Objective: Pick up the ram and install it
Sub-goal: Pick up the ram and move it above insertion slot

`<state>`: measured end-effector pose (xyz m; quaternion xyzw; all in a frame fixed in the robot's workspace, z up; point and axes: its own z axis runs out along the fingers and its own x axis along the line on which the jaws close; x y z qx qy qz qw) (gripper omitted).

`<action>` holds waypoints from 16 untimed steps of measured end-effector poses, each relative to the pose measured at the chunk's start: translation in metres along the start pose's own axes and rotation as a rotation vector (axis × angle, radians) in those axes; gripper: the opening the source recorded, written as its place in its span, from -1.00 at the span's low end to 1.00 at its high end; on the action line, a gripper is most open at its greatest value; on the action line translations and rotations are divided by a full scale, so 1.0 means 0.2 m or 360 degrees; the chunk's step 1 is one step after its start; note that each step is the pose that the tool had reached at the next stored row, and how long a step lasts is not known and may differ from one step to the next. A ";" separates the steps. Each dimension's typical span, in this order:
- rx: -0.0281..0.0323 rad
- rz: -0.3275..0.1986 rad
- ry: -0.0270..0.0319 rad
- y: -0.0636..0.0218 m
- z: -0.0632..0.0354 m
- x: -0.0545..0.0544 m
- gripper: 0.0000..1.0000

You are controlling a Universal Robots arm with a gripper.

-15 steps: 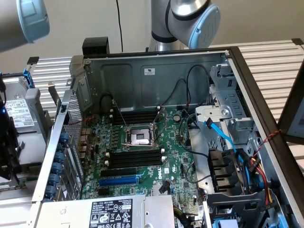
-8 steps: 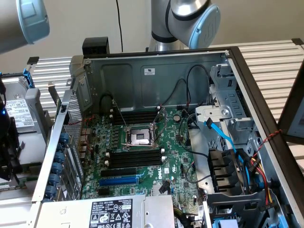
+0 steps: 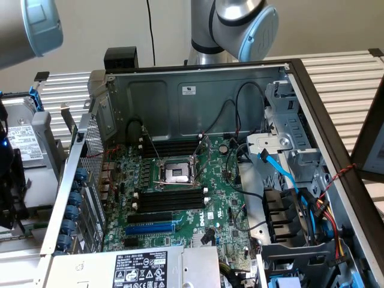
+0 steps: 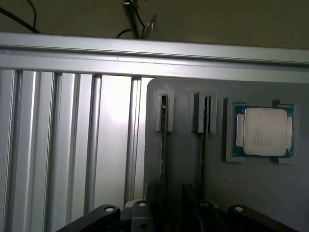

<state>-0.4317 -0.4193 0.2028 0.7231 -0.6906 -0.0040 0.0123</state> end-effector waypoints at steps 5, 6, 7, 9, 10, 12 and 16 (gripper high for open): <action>0.00005 0.0000 -0.00002 -0.001 0.001 0.00 -0.27; 0.00006 0.0002 -0.00003 -0.001 0.002 0.00 -0.31; 0.00008 0.0004 -0.00004 -0.003 0.002 0.00 -0.31; 0.00003 0.0007 -0.00002 -0.004 0.002 0.00 -0.46; 0.00003 0.0008 -0.00003 -0.005 0.002 0.00 -0.46; 0.00007 0.0013 -0.00004 -0.006 0.006 0.00 -0.46; 0.00001 0.0023 -0.00003 -0.006 0.014 0.00 -0.46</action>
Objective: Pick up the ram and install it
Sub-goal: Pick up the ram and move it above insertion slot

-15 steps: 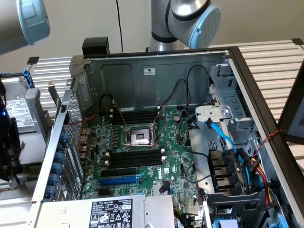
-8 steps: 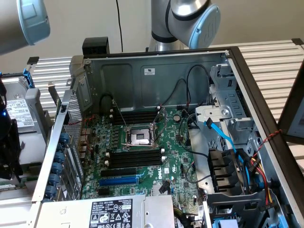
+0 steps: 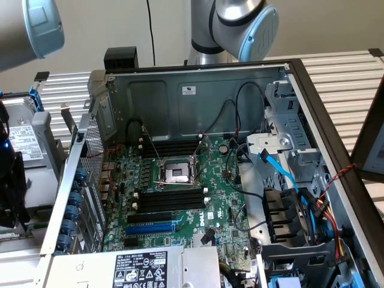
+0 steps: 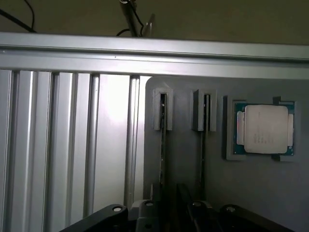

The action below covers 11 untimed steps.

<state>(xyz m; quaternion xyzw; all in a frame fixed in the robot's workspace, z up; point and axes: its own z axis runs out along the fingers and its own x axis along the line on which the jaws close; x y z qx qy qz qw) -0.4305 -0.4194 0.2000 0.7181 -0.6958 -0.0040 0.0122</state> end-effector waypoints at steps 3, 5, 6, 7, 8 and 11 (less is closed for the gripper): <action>0.00009 0.0002 -0.00006 0.000 0.003 0.00 -0.46; 0.00005 0.0002 -0.00003 0.000 0.003 0.00 -0.51; 0.00004 0.0002 -0.00003 0.000 0.003 0.00 -0.62; 0.00004 0.0002 -0.00003 0.000 0.003 0.00 -0.74; 0.00003 0.0002 -0.00003 0.000 0.003 0.00 -0.76; 0.00005 0.0002 -0.00003 0.000 0.004 0.00 -0.76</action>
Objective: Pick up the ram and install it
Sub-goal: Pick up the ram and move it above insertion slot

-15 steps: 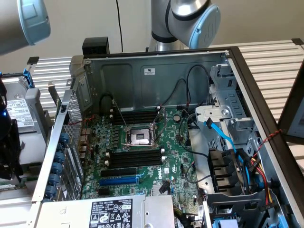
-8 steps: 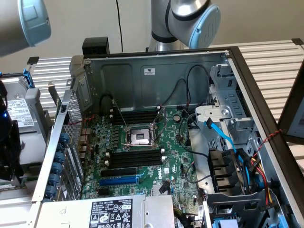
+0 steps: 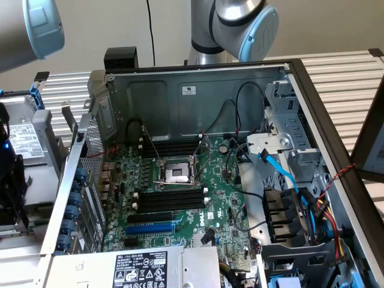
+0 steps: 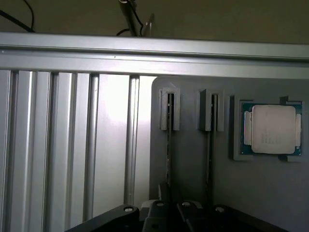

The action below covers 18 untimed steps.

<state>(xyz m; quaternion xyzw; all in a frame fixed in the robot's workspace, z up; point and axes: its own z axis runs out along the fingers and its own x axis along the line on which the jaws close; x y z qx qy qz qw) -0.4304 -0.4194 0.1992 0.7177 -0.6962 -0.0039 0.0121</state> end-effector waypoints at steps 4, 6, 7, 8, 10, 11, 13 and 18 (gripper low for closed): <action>0.00000 0.0000 0.00001 0.000 0.000 0.00 -0.76; 0.00001 0.0000 0.00000 0.000 0.000 0.00 -0.76; 0.00012 0.0000 -0.00001 0.000 -0.001 0.00 -0.76; 0.00019 0.0000 -0.00003 0.000 -0.008 0.00 -0.76; 0.00029 0.0000 -0.00001 0.001 -0.045 0.00 -0.76; 0.00034 0.0000 -0.00001 0.002 -0.065 0.00 -0.76; 0.00038 0.0000 0.00000 0.003 -0.107 0.00 -0.76; 0.00037 0.0000 0.00002 0.005 -0.219 0.01 -0.76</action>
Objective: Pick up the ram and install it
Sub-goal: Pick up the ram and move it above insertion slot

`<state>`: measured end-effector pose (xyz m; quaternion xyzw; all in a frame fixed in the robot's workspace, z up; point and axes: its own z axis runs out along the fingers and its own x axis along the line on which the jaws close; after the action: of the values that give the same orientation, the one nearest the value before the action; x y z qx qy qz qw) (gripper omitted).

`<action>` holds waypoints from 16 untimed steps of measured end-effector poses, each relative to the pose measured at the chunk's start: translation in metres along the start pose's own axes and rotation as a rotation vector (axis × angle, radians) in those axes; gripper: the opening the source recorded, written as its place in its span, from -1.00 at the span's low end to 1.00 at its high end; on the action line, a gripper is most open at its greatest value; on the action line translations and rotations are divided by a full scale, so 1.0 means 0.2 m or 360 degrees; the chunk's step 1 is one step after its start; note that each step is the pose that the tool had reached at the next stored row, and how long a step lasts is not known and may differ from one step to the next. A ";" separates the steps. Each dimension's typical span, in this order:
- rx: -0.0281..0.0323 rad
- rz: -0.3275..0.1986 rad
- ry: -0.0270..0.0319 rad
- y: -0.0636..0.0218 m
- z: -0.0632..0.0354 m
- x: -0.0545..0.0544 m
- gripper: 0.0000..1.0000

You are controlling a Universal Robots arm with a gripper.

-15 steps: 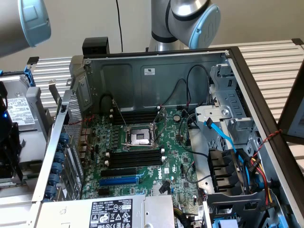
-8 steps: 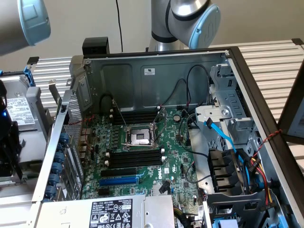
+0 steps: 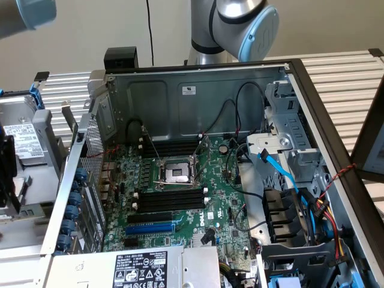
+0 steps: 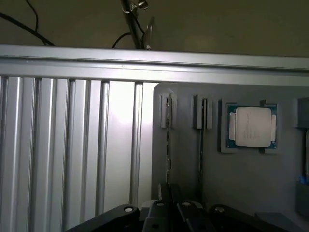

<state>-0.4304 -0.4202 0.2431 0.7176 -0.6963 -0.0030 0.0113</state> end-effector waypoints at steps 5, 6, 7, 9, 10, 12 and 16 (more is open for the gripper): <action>0.00002 0.0002 -0.00001 0.002 -0.109 0.00 -0.76; 0.00002 0.0003 -0.00001 0.003 -0.134 0.00 -0.76; 0.00004 0.0004 -0.00003 0.003 -0.156 0.00 -0.76; 0.00003 0.0005 -0.00003 0.004 -0.201 0.00 -0.76; 0.00004 0.0006 -0.00003 0.004 -0.224 0.00 -0.76; 0.00001 0.0008 -0.00002 0.005 -0.270 0.00 -0.76; 0.00002 0.0015 -0.00005 0.007 -0.360 0.01 -0.76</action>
<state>-0.4304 -0.4204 0.3151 0.7144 -0.6996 -0.0031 0.0111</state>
